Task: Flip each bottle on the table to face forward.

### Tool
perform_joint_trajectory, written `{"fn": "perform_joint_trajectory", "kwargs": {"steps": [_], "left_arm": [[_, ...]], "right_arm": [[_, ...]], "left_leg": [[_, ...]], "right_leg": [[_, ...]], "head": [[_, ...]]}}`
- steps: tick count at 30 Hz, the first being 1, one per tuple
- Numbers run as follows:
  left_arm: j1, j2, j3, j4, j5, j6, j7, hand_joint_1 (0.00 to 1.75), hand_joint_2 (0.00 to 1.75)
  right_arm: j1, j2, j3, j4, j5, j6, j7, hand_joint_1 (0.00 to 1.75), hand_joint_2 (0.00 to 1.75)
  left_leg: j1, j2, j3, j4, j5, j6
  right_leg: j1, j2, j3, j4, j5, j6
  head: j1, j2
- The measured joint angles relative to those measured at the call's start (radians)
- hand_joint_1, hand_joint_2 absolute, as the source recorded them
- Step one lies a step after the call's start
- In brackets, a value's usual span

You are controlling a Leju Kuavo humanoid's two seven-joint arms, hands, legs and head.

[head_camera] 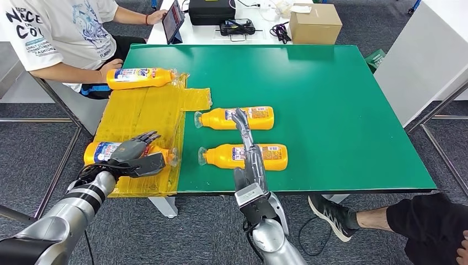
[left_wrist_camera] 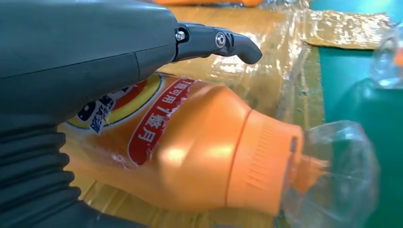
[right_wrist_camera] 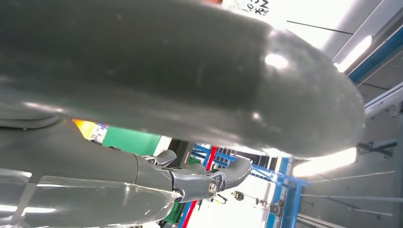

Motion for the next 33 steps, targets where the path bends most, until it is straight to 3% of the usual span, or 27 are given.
{"fn": "perform_joint_trajectory", "kwargs": {"steps": [8,13,16,18,21,23,24,26,28,30,33], "left_arm": [[-0.008,0.001,0.013,-0.001,0.143,-0.141,-0.049,0.0,0.0],[0.0,-0.002,0.024,-0.007,0.213,-0.136,-0.063,0.0,0.0],[0.023,-0.021,0.043,-0.025,0.259,-0.032,-0.061,0.0,0.0],[0.042,-0.043,0.056,-0.041,0.266,0.101,-0.044,0.0,0.0],[0.077,-0.078,0.077,-0.086,0.189,0.432,-0.011,0.0,0.0],[0.112,-0.098,0.1,-0.17,0.0,0.656,0.028,0.0,0.0],[0.136,-0.108,0.118,-0.24,-0.123,0.72,0.035,0.0,0.0],[0.186,-0.144,0.194,-0.416,-0.347,0.764,-0.018,0.0,0.0],[0.218,-0.199,0.302,-0.572,-0.415,0.765,-0.117,0.0,0.0],[0.239,-0.251,0.391,-0.688,-0.32,0.764,-0.166,0.0,0.0],[0.257,-0.305,0.466,-0.816,-0.119,0.763,-0.175,0.0,0.0]], "right_arm": [[-0.011,0.002,0.004,0.024,-0.009,0.002,0.0,0.0,0.0],[-0.019,0.003,0.007,0.04,-0.009,0.002,0.001,0.0,0.0],[-0.019,0.004,0.007,0.047,0.0,0.002,0.004,0.0,0.0],[-0.018,0.004,0.008,0.049,0.012,0.002,0.01,0.0,0.0],[-0.018,0.005,0.014,0.054,0.025,0.003,0.022,0.0,0.0],[-0.02,0.005,0.019,0.06,0.028,0.006,0.025,0.0,0.0],[-0.021,0.005,0.022,0.065,0.027,0.007,0.026,0.0,0.0],[-0.024,0.006,0.027,0.08,0.025,0.008,0.027,0.0,0.0],[-0.025,0.007,0.031,0.096,0.024,0.003,0.027,0.0,0.0],[-0.025,0.007,0.035,0.11,0.026,-0.003,0.028,0.0,0.0],[-0.021,0.007,0.037,0.122,0.037,-0.014,0.033,0.0,0.0]], "left_leg": [[0.0,-0.002,0.003,0.0,0.0,0.0],[0.0,-0.002,0.003,0.0,0.0,0.0],[0.0,-0.002,0.003,0.0,0.0,0.0],[0.0,-0.002,0.003,0.0,0.0,0.0],[0.0,-0.001,0.001,0.0,0.0,0.0],[0.0,-0.001,0.0,0.0,0.0,0.0],[0.0,-0.001,0.0,0.0,0.0,0.0],[0.0,-0.001,-0.001,0.0,0.0,0.0],[0.0,-0.001,-0.003,0.0,0.0,0.0],[0.0,0.002,-0.003,0.0,-0.001,-0.001],[0.0,0.003,-0.003,0.0,-0.002,-0.002]], "right_leg": [[0.0,-0.001,0.003,0.0,0.0,0.0],[-0.001,-0.001,0.003,0.0,0.0,0.0],[-0.001,-0.001,0.003,0.0,0.0,0.0],[-0.001,-0.001,0.002,0.0,0.0,0.0],[-0.001,-0.001,0.001,0.0,0.0,0.0],[-0.001,0.0,0.0,0.0,0.0,0.0],[-0.001,0.0,0.0,0.0,0.0,0.0],[-0.001,-0.001,-0.002,0.0,0.0,0.0],[-0.001,-0.001,-0.003,0.0,0.0,0.0],[-0.001,0.002,-0.004,0.0,0.0,0.0],[0.0,0.003,-0.005,-0.001,0.0,0.0]], "head": [[0.0,0.0],[0.0,0.0],[0.0,0.0],[0.0,0.0],[0.0,0.0],[0.0,0.0],[0.0,0.0],[0.0,0.0],[0.0,0.0],[0.001,0.0],[0.0,0.0]]}}
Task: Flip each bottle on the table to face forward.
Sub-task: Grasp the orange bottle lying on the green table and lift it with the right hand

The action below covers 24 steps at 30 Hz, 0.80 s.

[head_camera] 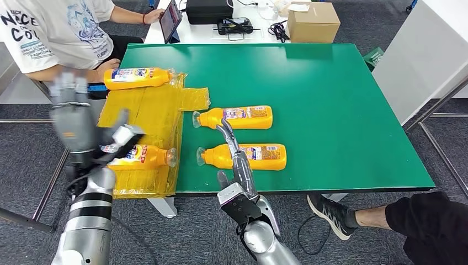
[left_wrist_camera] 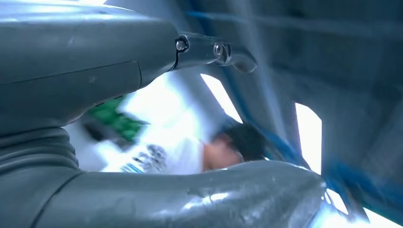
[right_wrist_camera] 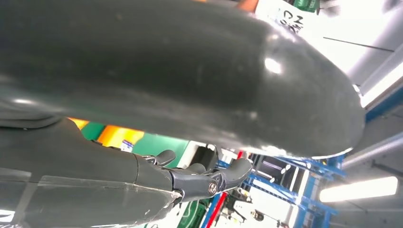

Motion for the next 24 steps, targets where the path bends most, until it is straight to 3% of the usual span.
{"fn": "perform_joint_trajectory", "kwargs": {"steps": [3,5,7,9,12,15,24], "left_arm": [[0.014,-0.028,0.022,-0.06,0.134,-0.001,-0.005,0.0,0.0],[0.023,-0.037,0.027,-0.076,0.178,-0.002,-0.006,0.0,0.87],[0.025,-0.044,0.027,-0.072,0.247,-0.007,-0.006,0.0,1.75],[0.023,-0.048,0.01,-0.034,0.408,-0.033,-0.003,0.0,1.75],[0.034,-0.043,-0.029,0.035,0.662,-0.171,0.032,0.0,1.75],[0.068,-0.036,-0.059,0.084,0.796,-0.315,0.053,0.0,1.75],[0.172,-0.023,-0.117,0.151,0.842,-0.435,0.065,0.0,1.75]], "right_arm": [[0.004,0.0,0.0,0.008,0.013,-0.014,0.003,0.0,0.0],[0.006,-0.002,0.0,0.012,0.018,-0.02,0.004,0.0,0.0],[0.008,-0.005,0.0,0.014,0.024,-0.027,0.007,0.0,0.87],[0.01,-0.01,-0.002,0.014,0.043,-0.045,0.018,0.0,1.75],[0.01,-0.033,-0.014,0.002,0.12,-0.077,0.067,0.0,1.75],[0.009,-0.084,-0.058,-0.02,0.207,-0.084,0.14,0.0,1.75],[-0.036,-0.191,-0.202,-0.019,0.312,-0.03,0.262,0.0,1.75]], "left_leg": [[0.001,-0.005,0.0,0.0,0.001,0.0],[0.001,-0.004,-0.001,0.0,0.001,0.0],[0.001,-0.003,0.0,0.0,0.001,0.0],[0.001,-0.004,0.0,0.0,0.001,0.0],[0.001,-0.004,0.0,0.0,0.001,0.0],[0.0,-0.004,-0.001,0.0,0.001,0.0],[-0.001,-0.004,-0.001,0.0,0.0,0.001]], "right_leg": [[0.001,-0.004,0.001,0.0,-0.001,0.0],[0.002,-0.005,0.001,0.0,-0.001,0.0],[0.002,-0.005,0.001,0.0,-0.001,0.0],[0.002,-0.005,0.001,0.0,-0.001,0.0],[0.001,-0.005,0.001,0.0,0.0,0.0],[0.0,-0.005,0.002,0.0,0.0,0.0],[-0.001,-0.004,0.001,-0.001,0.0,0.001]], "head": [[0.0,0.0],[0.0,0.0],[0.0,0.0],[0.0,0.0],[0.0,0.0],[0.0,0.0],[0.0,0.0]]}}
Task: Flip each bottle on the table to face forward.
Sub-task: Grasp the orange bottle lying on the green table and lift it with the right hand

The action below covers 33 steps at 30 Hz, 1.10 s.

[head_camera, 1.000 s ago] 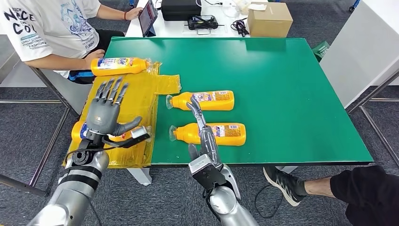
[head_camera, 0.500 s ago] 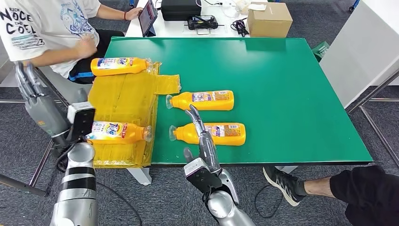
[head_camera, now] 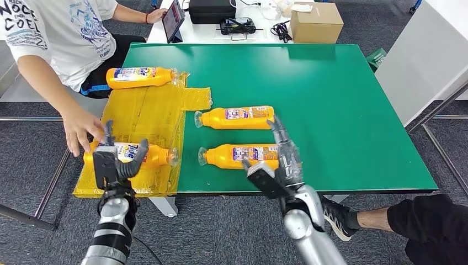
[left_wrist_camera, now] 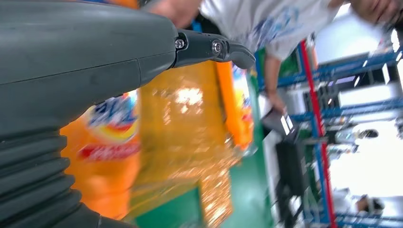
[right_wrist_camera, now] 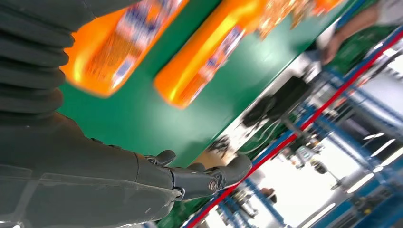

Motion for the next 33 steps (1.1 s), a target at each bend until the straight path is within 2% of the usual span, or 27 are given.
{"fn": "perform_joint_trajectory", "kwargs": {"steps": [6,14,27,33], "left_arm": [[0.045,0.001,-0.065,0.01,-0.078,0.026,-0.021,0.0,1.75],[0.044,0.002,-0.099,0.028,-0.11,0.036,-0.025,0.0,1.75],[0.042,0.005,-0.104,0.055,-0.114,0.037,-0.03,0.0,1.75],[0.03,0.005,-0.107,0.072,-0.116,0.039,-0.036,0.0,1.75]], "right_arm": [[-0.114,-0.039,-0.064,0.104,0.043,0.089,0.041,0.0,1.75],[-0.237,-0.038,-0.055,0.289,0.043,0.236,0.063,0.0,1.75],[-0.29,-0.03,-0.036,0.408,0.032,0.263,0.063,0.0,1.75],[-0.334,-0.028,0.007,0.47,-0.006,0.347,0.05,0.0,1.75]], "left_leg": [[0.0,0.001,0.0,0.0,0.001,0.001],[0.0,0.0,0.0,0.0,0.002,0.001],[0.0,0.0,-0.001,0.0,0.002,0.001],[0.0,0.0,-0.001,0.0,0.002,0.001]], "right_leg": [[0.0,0.0,0.0,0.0,0.0,0.0],[0.001,0.0,0.0,0.001,0.001,0.0],[0.0,0.0,0.0,0.0,0.001,0.0],[0.001,0.0,0.0,0.001,0.001,0.0]], "head": [[0.0,0.0],[0.0,0.0],[0.0,0.0],[0.0,0.0]]}}
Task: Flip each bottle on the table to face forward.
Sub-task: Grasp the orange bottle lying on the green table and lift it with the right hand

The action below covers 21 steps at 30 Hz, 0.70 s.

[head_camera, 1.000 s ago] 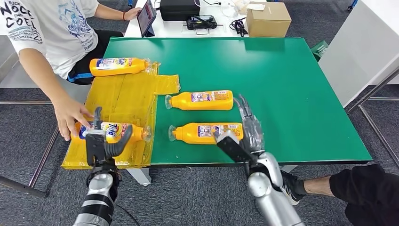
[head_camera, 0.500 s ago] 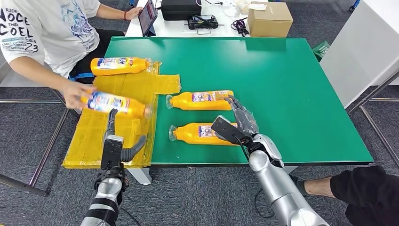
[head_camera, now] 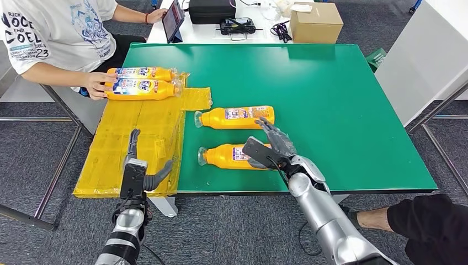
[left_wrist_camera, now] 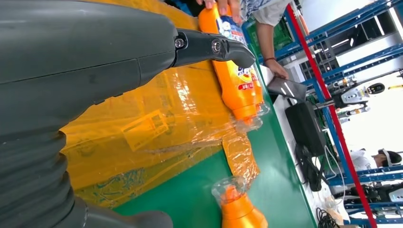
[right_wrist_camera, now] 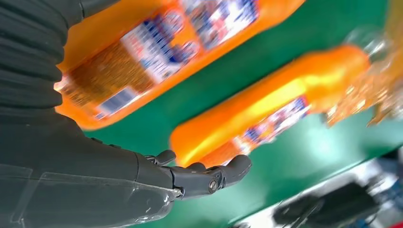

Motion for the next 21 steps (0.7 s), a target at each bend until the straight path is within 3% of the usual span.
{"fn": "perform_joint_trajectory", "kwargs": {"steps": [7,21], "left_arm": [[-0.027,0.0,-0.007,0.047,0.0,0.008,-0.007,0.0,1.75],[-0.055,0.0,-0.035,0.109,0.013,-0.002,-0.001,0.0,1.75]], "right_arm": [[-0.067,-0.002,0.094,0.062,-0.065,0.091,-0.015,0.0,1.75],[-0.176,-0.09,0.286,0.136,-0.089,0.197,0.029,0.0,1.75]], "left_leg": [[0.0,0.0,0.0,0.0,0.0,0.0],[0.0,0.0,0.0,0.0,0.0,0.0]], "right_leg": [[0.0,0.0,0.0,0.0,0.0,0.0],[0.0,0.0,0.0,0.0,0.0,0.0]], "head": [[0.0,0.0],[0.0,0.0]]}}
